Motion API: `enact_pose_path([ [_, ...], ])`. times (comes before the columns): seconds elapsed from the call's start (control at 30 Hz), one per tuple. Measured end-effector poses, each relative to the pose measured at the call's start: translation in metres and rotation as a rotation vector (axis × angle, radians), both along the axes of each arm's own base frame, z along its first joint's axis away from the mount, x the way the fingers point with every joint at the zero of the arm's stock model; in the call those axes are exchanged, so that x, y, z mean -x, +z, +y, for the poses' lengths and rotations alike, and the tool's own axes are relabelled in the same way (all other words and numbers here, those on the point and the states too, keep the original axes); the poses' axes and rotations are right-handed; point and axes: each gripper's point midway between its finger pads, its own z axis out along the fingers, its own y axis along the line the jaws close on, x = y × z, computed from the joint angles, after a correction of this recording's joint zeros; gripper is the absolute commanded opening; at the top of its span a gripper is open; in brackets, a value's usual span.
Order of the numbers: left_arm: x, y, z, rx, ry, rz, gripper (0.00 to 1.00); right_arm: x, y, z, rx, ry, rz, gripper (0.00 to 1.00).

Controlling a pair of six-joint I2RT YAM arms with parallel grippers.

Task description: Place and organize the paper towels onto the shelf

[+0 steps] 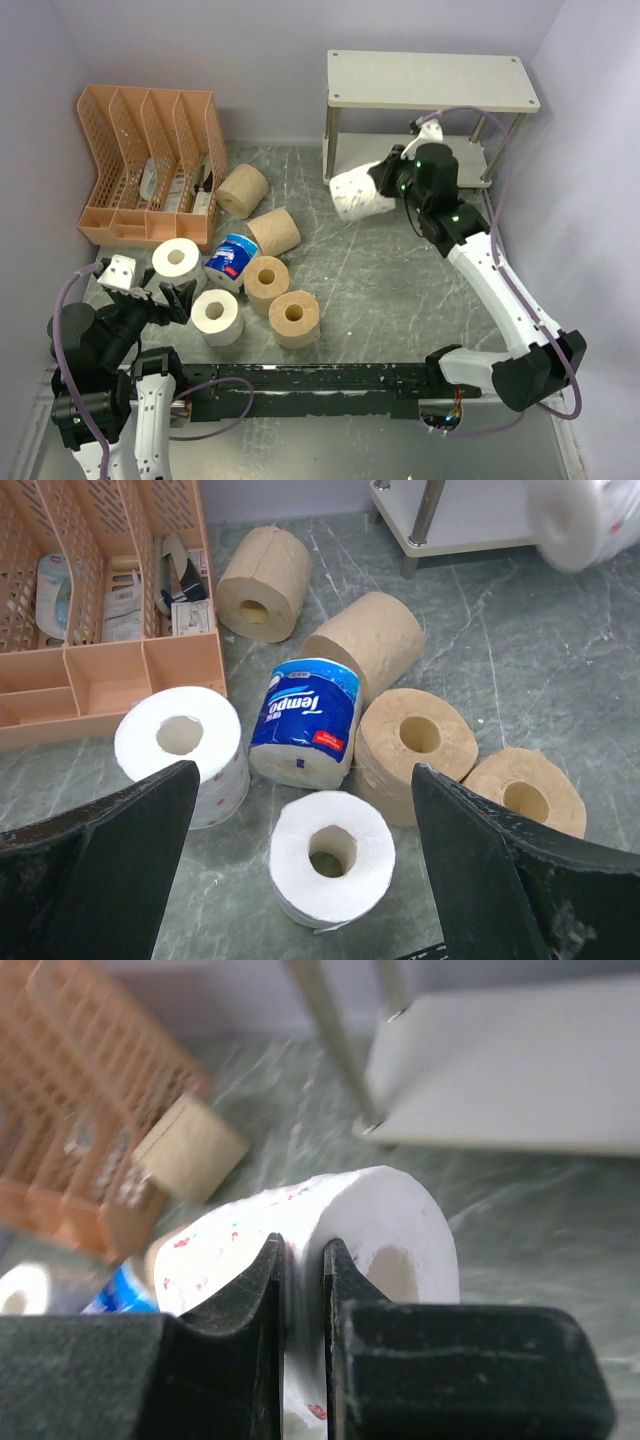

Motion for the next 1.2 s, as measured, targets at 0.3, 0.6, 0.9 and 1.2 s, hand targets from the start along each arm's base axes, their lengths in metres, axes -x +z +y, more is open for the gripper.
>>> enact_pose_path([
  [0.3, 0.0, 0.001, 0.003, -0.001, 0.026, -0.007, 0.99, -0.036, -0.021, -0.071, 0.524, -0.308, 0.027, 0.0],
  [0.6, 0.006, 0.004, 0.004, -0.009, 0.042, -0.044, 0.99, -0.048, -0.052, -0.076, 0.993, -0.305, -0.116, 0.0],
  [0.9, 0.012, 0.007, 0.003, -0.017, 0.05, -0.08, 0.99, -0.083, -0.05, -0.11, 1.244, -0.17, -0.276, 0.0],
  [1.2, 0.015, 0.008, 0.003, -0.02, 0.052, -0.096, 0.99, -0.14, -0.083, -0.157, 1.326, -0.132, -0.279, 0.0],
])
